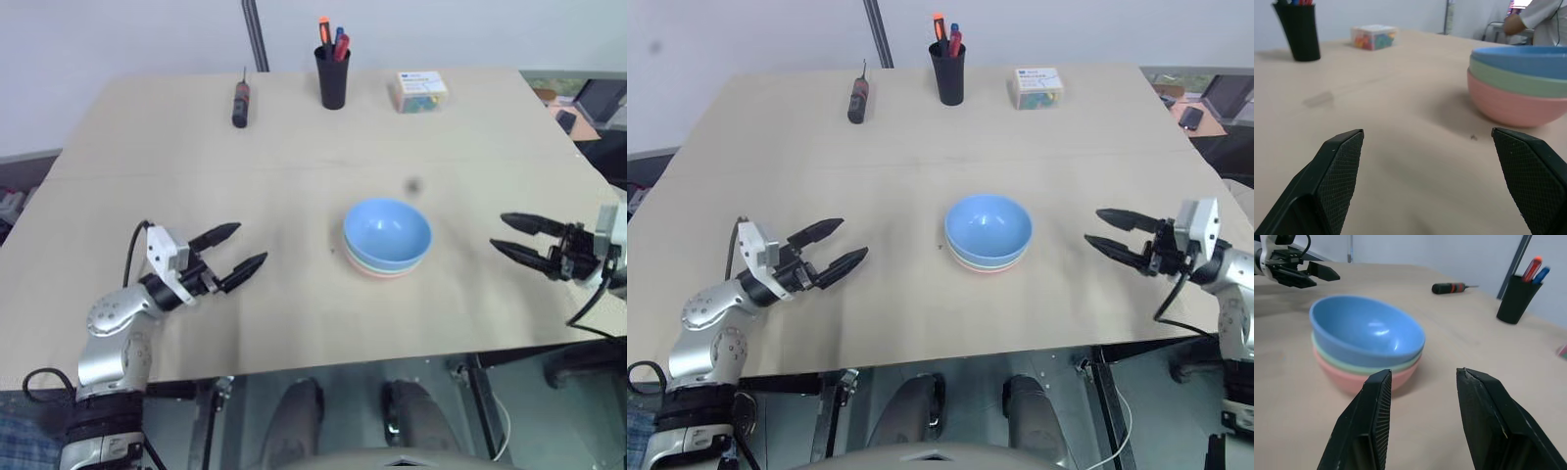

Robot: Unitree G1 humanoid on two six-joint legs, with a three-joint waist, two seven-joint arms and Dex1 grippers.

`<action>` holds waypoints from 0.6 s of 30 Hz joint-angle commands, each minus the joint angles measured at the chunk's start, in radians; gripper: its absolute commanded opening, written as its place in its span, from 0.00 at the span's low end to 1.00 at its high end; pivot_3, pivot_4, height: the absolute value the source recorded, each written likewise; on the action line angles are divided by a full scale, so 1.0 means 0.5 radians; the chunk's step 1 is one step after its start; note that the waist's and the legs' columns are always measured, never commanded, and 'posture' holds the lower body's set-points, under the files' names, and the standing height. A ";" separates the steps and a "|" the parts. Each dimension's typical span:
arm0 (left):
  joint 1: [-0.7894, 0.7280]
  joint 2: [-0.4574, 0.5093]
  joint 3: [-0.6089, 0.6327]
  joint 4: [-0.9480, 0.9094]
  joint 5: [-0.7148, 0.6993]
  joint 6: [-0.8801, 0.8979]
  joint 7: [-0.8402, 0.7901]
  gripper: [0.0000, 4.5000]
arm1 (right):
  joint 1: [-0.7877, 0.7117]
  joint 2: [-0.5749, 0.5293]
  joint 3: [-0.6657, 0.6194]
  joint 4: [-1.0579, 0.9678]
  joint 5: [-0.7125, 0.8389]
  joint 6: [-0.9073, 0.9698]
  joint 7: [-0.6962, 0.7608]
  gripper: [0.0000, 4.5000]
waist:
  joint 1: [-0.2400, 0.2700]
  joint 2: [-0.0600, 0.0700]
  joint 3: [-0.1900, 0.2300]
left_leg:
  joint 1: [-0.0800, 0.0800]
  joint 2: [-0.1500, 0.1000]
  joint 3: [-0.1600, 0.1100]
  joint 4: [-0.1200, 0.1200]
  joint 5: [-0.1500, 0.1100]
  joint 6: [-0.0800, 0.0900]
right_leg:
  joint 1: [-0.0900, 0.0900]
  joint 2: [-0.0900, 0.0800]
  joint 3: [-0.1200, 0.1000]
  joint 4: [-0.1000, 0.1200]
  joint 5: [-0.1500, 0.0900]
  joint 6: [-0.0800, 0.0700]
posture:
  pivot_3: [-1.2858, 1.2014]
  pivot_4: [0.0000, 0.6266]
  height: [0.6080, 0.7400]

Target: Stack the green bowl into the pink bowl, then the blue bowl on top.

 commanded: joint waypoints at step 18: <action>-0.072 -0.009 -0.082 -0.139 0.015 -0.068 -0.022 0.99 | -0.233 0.067 0.081 0.592 -0.083 -0.377 0.102 0.49 | 0.001 0.000 0.000 | 0.000 0.000 0.000 0.000 0.000 0.000 | 0.000 0.001 0.000 0.001 0.002 0.002 | 0.52 0.24 1.00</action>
